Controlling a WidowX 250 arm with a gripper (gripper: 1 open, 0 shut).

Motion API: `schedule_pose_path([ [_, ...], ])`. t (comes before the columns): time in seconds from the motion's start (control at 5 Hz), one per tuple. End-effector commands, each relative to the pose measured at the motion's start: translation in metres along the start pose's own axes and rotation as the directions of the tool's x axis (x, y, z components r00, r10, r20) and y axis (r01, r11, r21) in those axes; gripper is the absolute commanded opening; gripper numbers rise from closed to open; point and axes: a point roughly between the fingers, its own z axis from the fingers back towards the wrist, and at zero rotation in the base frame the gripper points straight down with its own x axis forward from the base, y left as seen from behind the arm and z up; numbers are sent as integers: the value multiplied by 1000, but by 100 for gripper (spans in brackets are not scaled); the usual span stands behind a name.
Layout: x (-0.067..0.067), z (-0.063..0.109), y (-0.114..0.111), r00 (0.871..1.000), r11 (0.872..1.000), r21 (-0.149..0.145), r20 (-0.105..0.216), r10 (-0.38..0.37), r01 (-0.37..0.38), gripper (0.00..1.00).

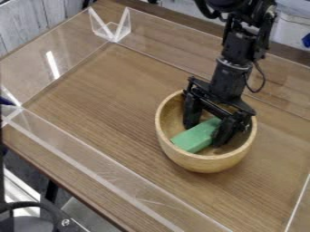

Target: Remove the green block from inside the brown bowl and put it on the table

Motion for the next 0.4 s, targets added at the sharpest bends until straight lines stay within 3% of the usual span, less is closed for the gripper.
schedule_pose_path([
  [0.0,3,-7,17,1000,999,25,-13,27,-27,100],
  [0.2,3,-7,17,1000,999,25,-11,29,-28,100],
])
